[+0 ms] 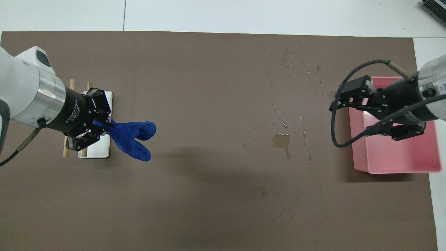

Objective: Wipe water with towel using both arms
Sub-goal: 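Lift the cloth with the left gripper while the right gripper approaches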

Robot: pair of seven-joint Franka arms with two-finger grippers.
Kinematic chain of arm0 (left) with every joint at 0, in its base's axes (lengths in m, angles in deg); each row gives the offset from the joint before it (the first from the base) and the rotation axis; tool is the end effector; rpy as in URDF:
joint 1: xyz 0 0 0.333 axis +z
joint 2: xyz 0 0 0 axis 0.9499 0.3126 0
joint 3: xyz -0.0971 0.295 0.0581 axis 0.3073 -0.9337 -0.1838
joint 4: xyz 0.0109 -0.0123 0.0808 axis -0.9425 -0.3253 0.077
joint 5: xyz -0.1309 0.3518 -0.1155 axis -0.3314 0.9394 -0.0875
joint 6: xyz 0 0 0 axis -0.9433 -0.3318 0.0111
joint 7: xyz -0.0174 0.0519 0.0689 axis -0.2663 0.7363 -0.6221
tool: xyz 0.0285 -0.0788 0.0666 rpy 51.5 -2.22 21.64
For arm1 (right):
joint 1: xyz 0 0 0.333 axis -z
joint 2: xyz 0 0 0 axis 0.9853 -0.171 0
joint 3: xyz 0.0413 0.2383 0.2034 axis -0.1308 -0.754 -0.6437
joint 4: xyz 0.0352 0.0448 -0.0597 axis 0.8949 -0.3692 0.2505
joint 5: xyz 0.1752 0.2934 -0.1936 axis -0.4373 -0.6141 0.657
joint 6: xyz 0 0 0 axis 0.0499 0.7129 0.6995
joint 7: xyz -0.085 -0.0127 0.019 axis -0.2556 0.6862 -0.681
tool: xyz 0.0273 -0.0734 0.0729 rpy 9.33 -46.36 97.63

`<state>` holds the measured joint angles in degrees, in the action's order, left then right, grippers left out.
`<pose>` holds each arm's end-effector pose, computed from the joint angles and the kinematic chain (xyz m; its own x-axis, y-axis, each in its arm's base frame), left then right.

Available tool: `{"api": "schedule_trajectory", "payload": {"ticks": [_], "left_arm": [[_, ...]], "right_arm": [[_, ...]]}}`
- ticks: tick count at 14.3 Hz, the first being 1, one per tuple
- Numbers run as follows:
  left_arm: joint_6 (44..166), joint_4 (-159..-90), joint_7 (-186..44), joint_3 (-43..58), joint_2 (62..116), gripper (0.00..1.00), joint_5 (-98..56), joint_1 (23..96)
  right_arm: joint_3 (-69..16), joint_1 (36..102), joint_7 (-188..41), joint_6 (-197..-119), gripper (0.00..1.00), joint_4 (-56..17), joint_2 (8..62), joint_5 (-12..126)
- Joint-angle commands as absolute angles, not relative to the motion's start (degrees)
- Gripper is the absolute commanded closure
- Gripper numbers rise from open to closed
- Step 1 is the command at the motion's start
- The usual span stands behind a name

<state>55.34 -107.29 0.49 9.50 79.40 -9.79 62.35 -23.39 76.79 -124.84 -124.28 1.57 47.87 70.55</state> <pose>0.5275 -0.1622 0.6123 0.2888 0.9275 -0.2373 0.9515 -0.3054 -0.0359 0.5446 0.1064 0.6582 0.8229 -0.5258 -0.2152 -0.5642 -0.8011 -0.2000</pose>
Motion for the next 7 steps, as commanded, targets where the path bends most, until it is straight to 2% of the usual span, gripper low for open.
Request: {"api": "schedule_trajectory", "payload": {"ticks": [1,7], "left_arm": [[59.78,-107.59,11.26,9.58,78.97,1.00,-13.07,61.07],[69.98,-108.20,32.61,9.85,79.23,1.00,-13.78,51.32]], "right_arm": [[-23.59,74.55,-135.34,-128.31,0.00,-2.41,49.05,65.47],[-23.59,64.44,-160.06,-143.07,0.00,-4.71,46.51,54.57]]}}
